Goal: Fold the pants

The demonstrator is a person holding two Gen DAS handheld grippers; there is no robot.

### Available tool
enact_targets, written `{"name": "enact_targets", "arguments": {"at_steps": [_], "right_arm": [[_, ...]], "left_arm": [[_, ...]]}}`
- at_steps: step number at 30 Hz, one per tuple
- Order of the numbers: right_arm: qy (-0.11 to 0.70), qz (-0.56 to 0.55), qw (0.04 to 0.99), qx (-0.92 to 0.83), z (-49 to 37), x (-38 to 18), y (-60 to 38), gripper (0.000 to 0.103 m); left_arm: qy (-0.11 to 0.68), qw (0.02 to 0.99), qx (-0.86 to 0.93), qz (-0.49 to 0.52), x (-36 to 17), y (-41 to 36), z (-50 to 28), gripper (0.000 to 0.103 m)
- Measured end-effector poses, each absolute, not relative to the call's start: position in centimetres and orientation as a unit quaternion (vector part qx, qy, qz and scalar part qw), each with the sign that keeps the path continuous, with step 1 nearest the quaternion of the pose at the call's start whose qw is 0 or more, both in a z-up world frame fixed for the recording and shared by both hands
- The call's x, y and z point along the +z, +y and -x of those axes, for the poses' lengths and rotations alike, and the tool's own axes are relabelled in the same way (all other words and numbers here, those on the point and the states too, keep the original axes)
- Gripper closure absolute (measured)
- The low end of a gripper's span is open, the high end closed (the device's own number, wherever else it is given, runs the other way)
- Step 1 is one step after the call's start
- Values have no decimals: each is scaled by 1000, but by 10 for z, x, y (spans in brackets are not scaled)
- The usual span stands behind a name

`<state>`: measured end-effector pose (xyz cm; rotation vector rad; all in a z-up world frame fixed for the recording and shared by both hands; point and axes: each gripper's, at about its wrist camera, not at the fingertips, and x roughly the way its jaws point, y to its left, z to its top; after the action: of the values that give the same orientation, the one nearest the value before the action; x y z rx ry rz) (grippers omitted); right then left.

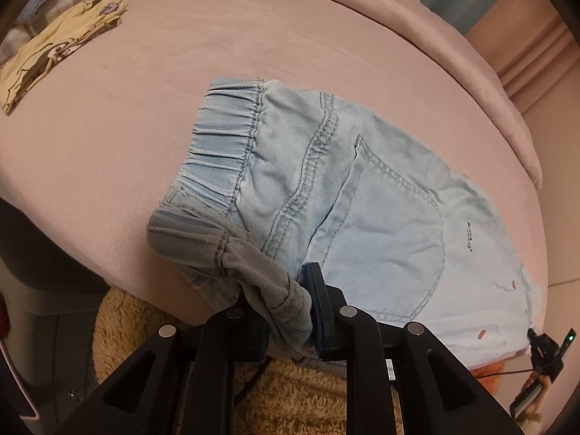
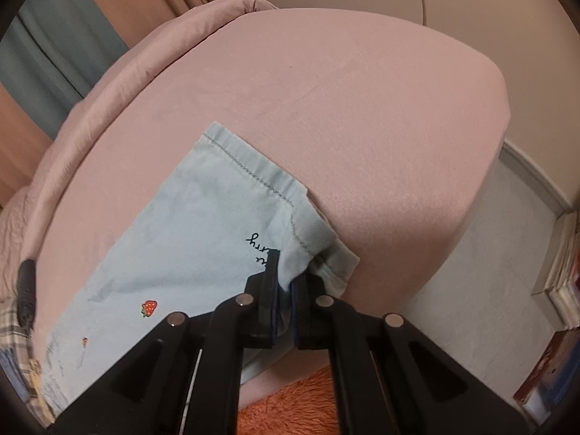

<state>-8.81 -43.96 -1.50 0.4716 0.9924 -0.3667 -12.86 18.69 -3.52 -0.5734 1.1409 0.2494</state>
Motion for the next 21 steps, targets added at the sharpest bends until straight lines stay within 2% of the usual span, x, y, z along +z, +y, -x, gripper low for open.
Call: {"name": "enact_targets", "arguments": {"at_steps": [10,21], "right_arm": [[468,-149,846,-207,83,8,-420,98],[485,-127,834,-231,80,-10,-428,98]], "left_arm": [[535,794,123,262,-32,178,123,82],[551,788,132,240,-35,170,111,81]]}}
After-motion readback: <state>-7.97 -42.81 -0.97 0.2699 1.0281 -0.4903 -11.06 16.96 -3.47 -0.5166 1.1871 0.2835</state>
